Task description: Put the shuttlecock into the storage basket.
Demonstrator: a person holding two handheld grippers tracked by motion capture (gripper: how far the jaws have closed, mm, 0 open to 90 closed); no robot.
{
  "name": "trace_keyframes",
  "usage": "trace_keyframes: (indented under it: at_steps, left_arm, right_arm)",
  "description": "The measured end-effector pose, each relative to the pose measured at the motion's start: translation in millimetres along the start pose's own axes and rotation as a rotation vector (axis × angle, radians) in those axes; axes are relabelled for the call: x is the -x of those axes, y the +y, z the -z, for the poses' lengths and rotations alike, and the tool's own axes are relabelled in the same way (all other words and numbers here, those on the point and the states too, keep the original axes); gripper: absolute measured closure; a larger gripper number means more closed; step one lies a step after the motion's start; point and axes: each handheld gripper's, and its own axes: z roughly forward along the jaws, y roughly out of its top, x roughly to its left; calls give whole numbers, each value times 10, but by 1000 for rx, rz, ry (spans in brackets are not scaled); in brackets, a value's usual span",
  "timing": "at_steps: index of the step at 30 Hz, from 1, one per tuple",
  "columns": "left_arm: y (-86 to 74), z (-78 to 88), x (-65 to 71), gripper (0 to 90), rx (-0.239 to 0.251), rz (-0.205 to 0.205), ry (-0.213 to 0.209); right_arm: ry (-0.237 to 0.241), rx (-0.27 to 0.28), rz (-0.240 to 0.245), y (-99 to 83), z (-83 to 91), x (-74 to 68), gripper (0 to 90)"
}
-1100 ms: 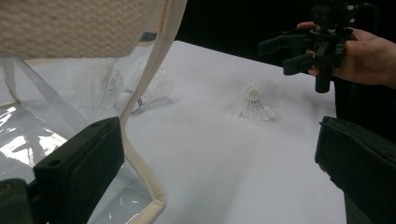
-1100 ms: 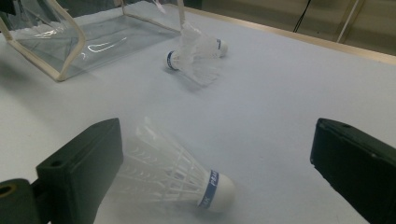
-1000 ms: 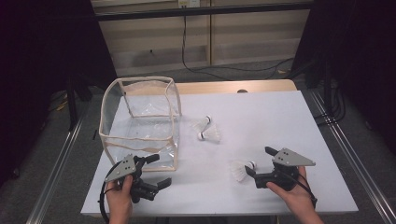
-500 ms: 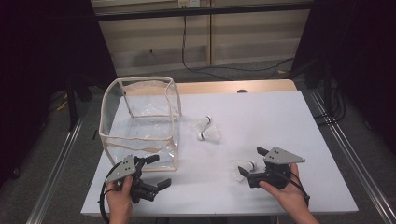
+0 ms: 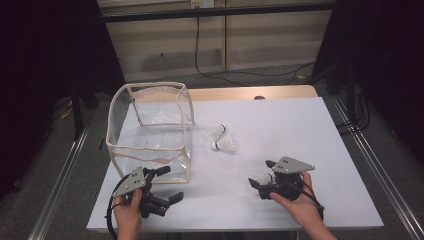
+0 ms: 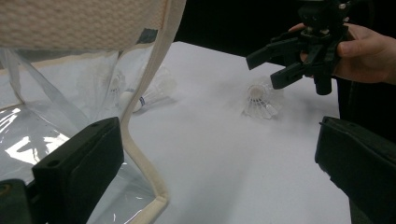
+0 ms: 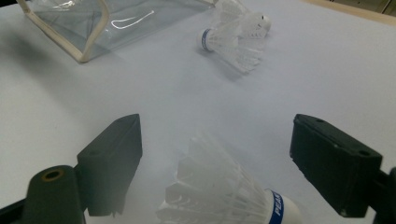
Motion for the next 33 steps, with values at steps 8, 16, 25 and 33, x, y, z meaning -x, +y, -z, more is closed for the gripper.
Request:
trace_keyframes:
  at_steps: [8, 16, 25, 33]
  left_arm:
    - [-1, -2, 6, 12, 0, -3, -3]
    - [3, -10, 9, 13, -11, -5, -7]
    - [-2, -13, 9, 13, -11, 0, -10]
    - [-4, -20, 9, 14, -13, -1, -11]
  right_arm:
    - [-14, -70, 18, -14, -87, -33, 254]
    - [-25, -110, 61, -29, -136, -57, 295]
    - [-34, -118, 79, -42, -88, -17, 493]
    - [-47, -111, 57, -28, 21, 107, 676]
